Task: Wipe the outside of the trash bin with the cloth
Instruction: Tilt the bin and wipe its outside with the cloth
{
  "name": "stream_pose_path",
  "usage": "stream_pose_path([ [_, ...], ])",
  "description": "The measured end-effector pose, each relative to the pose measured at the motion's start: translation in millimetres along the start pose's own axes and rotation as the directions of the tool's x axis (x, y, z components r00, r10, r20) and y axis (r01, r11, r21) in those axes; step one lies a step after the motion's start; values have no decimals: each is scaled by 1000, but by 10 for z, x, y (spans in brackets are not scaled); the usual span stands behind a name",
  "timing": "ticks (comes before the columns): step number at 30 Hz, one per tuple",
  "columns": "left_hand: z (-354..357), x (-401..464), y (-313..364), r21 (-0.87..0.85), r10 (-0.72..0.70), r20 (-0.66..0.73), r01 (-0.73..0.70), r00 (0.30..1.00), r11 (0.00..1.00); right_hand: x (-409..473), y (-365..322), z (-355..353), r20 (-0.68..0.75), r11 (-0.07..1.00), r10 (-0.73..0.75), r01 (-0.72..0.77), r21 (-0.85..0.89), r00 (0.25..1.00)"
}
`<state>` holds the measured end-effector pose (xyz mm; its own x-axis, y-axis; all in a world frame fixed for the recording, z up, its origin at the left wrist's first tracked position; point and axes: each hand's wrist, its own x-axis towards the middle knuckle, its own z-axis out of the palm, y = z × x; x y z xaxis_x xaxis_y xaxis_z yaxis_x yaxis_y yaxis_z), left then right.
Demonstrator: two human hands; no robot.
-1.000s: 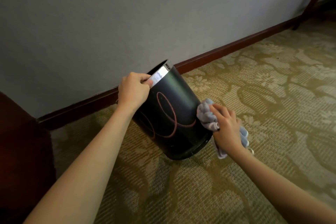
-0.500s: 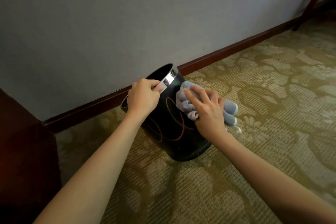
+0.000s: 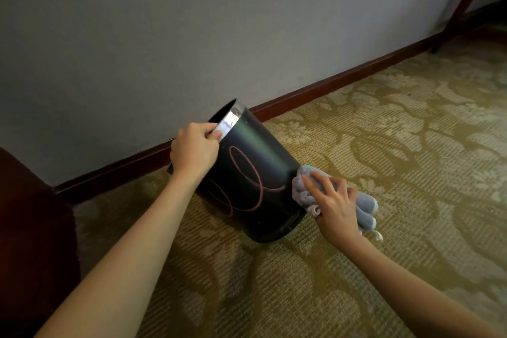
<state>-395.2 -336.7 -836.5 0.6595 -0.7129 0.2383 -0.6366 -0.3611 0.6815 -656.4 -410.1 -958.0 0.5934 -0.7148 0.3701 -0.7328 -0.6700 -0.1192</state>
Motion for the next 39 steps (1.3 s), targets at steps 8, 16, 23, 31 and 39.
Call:
stream_pose_path([
  [8, -2, -12, 53, 21, 13, 100, -15, 995, 1000, 225, -498, -182, -94, 993, -64, 73, 98, 993],
  [16, 41, 19, 34, -1, -12, 51, 12, 999, 1000, 486, -612, -225, -192, 979, -184, 197, 50, 964],
  [23, -87, 163, -279, -85, -132, 14, 133, 991, 987, 210, -209, -15, -94, 990, -139, 142, 23, 986],
  [31, -114, 156, -358, -138, -150, 114, 165, 982, 976, 349, -459, -67, -84, 996, -88, 89, -2, 993],
  [39, 44, 65, -123, -97, -55, 90, 64, 994, 993, 725, -993, -354, -192, 990, -122, 134, 51, 974],
])
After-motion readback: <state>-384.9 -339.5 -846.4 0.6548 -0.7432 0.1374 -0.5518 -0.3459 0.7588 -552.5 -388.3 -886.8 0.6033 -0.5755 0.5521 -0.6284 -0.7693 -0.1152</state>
